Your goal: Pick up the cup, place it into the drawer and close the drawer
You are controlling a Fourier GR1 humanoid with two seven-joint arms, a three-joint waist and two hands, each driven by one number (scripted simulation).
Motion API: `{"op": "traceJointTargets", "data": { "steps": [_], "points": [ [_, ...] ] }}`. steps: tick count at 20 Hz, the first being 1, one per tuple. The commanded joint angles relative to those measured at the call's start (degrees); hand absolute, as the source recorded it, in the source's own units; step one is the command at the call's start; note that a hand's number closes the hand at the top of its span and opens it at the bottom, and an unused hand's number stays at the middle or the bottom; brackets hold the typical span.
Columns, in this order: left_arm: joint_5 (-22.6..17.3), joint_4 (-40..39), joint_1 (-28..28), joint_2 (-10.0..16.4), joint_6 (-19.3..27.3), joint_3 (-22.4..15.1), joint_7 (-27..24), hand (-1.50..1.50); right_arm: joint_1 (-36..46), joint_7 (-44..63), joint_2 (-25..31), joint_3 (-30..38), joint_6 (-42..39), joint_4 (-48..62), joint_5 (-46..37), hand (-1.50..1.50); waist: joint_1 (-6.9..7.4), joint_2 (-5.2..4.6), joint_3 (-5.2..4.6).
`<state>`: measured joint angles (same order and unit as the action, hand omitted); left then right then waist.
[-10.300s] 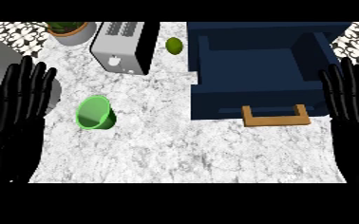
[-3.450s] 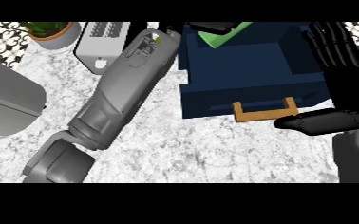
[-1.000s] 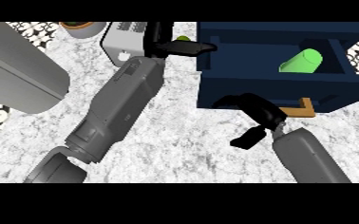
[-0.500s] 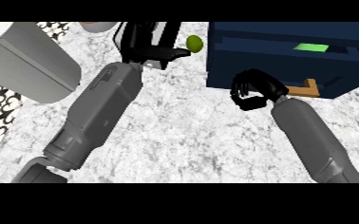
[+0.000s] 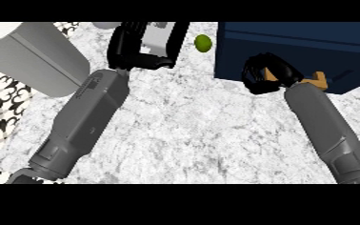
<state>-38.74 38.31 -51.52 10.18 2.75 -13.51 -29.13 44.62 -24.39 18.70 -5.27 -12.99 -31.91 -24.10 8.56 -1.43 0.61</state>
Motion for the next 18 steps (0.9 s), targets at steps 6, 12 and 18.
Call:
{"op": "traceJointTargets", "data": {
  "steps": [6,12,18],
  "points": [
    [0.46,3.04,2.31,0.67,-2.15,-1.26,0.07,-1.50,9.12,4.21,6.42,6.40,2.18,3.09,2.65,1.50,3.28,-1.01,-0.31],
    [-0.33,3.62,2.99,0.25,-3.52,-1.19,0.67,-1.50,9.33,3.71,8.29,7.06,-1.68,1.06,4.57,1.50,3.52,-1.44,-0.42],
    [-0.51,4.45,4.29,1.69,-4.95,-1.04,0.66,-1.50,7.86,3.53,9.87,7.83,-4.27,-0.49,6.33,1.50,4.38,-1.52,-0.43]
  ]
}}
